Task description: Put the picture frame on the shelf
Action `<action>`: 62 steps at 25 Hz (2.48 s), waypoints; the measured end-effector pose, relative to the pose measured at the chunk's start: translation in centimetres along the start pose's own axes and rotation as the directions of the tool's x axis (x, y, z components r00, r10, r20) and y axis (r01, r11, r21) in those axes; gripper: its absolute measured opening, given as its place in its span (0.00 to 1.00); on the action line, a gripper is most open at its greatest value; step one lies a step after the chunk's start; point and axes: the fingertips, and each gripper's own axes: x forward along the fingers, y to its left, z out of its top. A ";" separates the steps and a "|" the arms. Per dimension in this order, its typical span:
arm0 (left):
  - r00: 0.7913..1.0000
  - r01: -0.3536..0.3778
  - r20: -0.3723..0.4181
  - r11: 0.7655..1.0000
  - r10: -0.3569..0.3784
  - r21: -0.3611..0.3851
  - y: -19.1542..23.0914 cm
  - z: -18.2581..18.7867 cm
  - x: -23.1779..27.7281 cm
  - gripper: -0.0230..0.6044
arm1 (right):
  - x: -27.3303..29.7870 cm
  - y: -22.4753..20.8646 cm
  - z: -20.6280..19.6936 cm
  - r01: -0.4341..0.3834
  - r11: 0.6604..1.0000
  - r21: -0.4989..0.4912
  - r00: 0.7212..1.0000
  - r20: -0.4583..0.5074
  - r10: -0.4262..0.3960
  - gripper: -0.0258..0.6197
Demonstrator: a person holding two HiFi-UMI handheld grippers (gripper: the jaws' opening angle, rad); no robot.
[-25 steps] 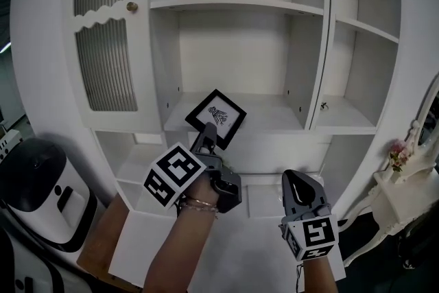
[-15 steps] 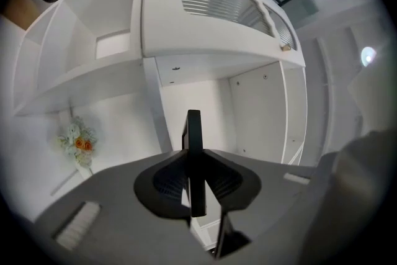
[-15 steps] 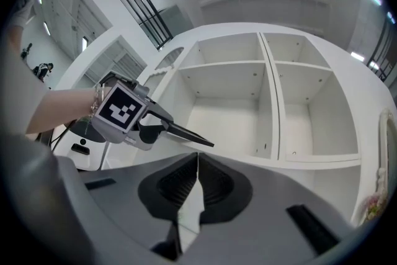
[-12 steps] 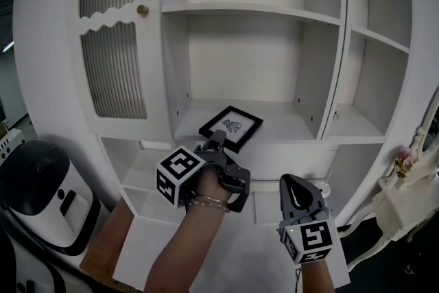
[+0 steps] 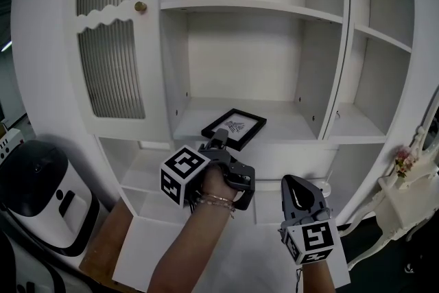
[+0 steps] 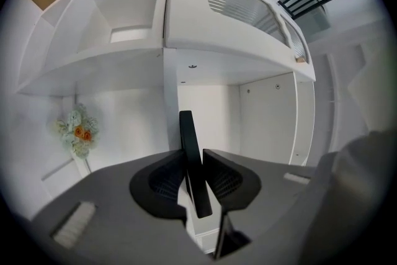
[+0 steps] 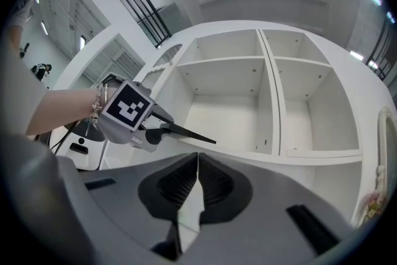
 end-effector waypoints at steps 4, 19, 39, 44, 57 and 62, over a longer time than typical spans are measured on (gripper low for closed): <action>1.000 0.000 0.008 1.000 0.000 0.004 0.3 0.2 -0.4 0.25 | 0.1 0.0 -0.4 -0.003 1.000 0.002 1.000 -0.009 0.003 0.06; 0.999 0.009 -0.031 1.000 -0.009 0.000 1.9 -1.1 -0.2 0.43 | 0.8 0.9 -1.9 -0.030 0.999 0.014 0.999 -0.035 0.031 0.06; 0.991 -0.037 -0.120 0.991 0.052 0.129 2.4 -2.4 3.4 0.49 | 0.3 -0.4 -1.5 0.016 1.000 -0.004 0.999 -0.041 -0.016 0.06; 0.989 -0.033 -0.129 0.971 0.065 0.236 1.8 -2.3 1.7 0.51 | 0.2 0.0 -1.0 0.016 1.000 -0.005 0.999 -0.035 -0.017 0.06; 0.994 0.096 -0.095 0.766 -0.046 0.635 -1.3 -0.3 -3.6 0.51 | -0.5 0.7 0.9 0.039 0.999 -0.017 0.999 0.000 -0.039 0.06; 0.996 0.058 -0.008 0.595 -0.087 0.801 -2.0 1.4 -5.9 0.50 | -1.0 1.2 1.2 0.042 0.999 -0.017 0.999 0.007 -0.042 0.06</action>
